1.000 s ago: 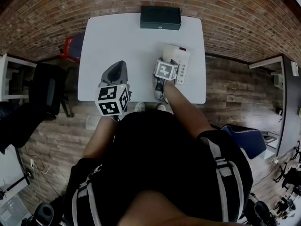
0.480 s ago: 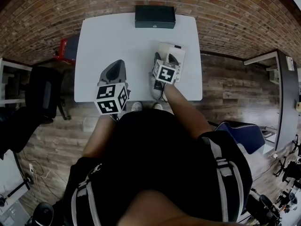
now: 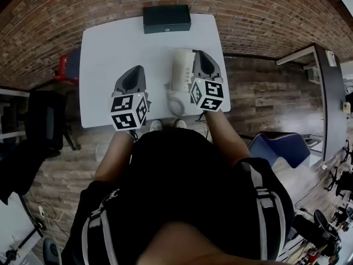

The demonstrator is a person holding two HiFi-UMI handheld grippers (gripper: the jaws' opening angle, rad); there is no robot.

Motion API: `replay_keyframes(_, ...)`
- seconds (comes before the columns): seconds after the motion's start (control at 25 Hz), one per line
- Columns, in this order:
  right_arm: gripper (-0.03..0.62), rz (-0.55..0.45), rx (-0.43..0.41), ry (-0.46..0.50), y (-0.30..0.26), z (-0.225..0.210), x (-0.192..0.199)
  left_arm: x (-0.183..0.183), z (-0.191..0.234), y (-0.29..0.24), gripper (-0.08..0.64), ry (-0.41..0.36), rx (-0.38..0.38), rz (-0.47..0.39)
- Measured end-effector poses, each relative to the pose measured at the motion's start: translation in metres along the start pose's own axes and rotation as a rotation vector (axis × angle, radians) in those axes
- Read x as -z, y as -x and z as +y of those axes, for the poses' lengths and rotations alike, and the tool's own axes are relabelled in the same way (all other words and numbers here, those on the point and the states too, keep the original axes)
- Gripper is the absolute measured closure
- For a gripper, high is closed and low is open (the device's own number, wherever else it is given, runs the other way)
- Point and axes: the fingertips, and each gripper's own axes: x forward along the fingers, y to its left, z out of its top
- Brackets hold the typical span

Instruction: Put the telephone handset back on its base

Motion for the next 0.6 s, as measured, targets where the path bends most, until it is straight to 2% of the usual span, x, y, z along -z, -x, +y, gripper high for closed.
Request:
replay_keyframes(0.12,0.594,-0.091,0.015,0.028,0.02,-0.006,-0.035,-0.006,-0.01,-0.006,0.558,-0.012,0.03,-0.019)
replay_keyframes(0.28,0.594,-0.155,0.027,0.019,0.046,-0.017,-0.064,-0.011,-0.025,-0.012,0.558,-0.035,0.068,-0.037)
replay_keyframes(0.44,0.594,-0.166,0.069,0.045,0.066,-0.027,-0.067,-0.014,-0.04,-0.017,0.558,-0.054,0.109,-0.051)
replay_keyframes(0.6,0.594,-0.143,0.109,0.023,0.074,-0.035,-0.057,-0.013,-0.052,-0.023,0.558,-0.058,0.148,-0.035)
